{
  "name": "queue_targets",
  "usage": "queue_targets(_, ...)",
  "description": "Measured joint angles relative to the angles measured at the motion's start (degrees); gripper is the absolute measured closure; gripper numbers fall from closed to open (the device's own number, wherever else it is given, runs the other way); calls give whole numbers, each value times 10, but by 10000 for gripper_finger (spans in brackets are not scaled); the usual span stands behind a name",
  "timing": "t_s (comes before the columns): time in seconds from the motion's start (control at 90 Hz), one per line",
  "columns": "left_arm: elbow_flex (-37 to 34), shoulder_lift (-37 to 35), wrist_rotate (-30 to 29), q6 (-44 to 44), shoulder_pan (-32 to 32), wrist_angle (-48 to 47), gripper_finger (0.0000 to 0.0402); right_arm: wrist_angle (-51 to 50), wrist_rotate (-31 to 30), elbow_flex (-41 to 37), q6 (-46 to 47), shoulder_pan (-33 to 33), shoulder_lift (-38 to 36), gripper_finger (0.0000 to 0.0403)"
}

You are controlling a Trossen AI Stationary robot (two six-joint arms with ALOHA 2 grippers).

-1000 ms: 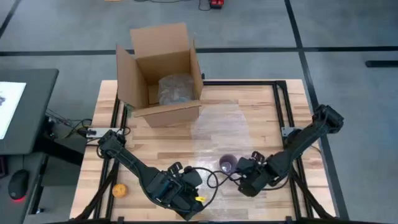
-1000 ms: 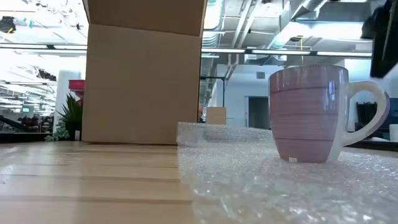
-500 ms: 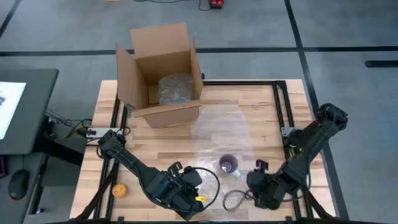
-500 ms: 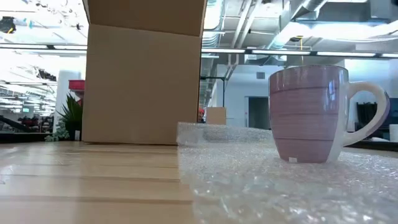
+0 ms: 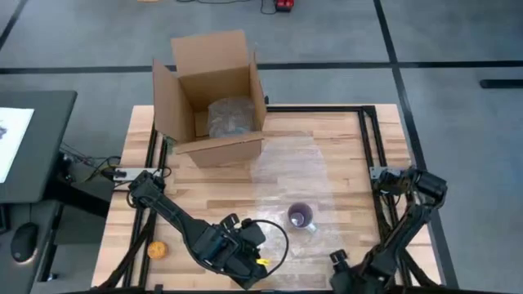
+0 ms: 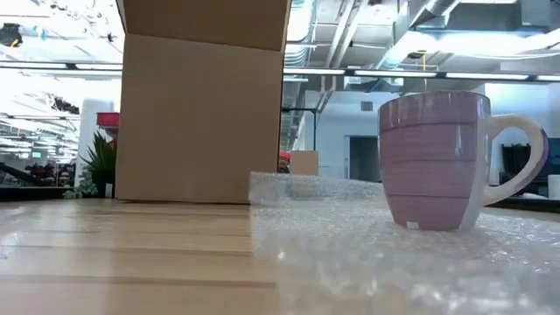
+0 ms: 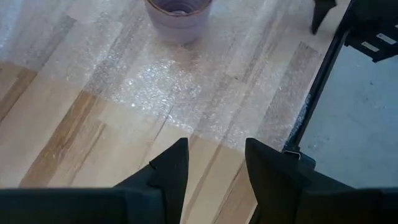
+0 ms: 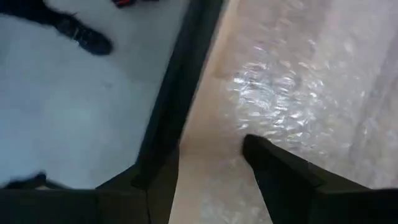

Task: Wrap mug
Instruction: Wrap the purple mug with the bubble wrap

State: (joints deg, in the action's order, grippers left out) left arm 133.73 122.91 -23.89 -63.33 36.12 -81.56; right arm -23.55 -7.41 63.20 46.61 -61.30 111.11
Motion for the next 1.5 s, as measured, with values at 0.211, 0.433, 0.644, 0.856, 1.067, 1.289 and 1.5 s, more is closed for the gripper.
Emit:
queue_targets(0.211, 0, 0, 9, -7, 0, 1, 263, -15, -8, -1, 85, 3, -4, 276)
queue_targets(0.433, 0, 0, 7, -8, -3, 1, 263, -82, 3, -8, 74, 27, -52, 394)
queue_targets(0.644, 0, 0, 6, -8, -5, 1, 263, -147, -34, -8, 62, 65, -143, 402)
queue_targets(0.856, 0, 0, 6, 11, -10, 1, 263, -123, -48, -6, -5, 110, -232, 402)
queue_targets(1.067, 0, 0, 4, 12, -14, 0, 263, -101, -117, -6, -53, 158, -294, 403)
queue_targets(1.289, 0, 0, -2, 14, -14, 0, 263, -87, -200, -6, -77, 218, -337, 403)
queue_targets(1.5, 0, 0, -4, 13, -14, 0, 263, -75, -212, -6, -74, 273, -344, 403)
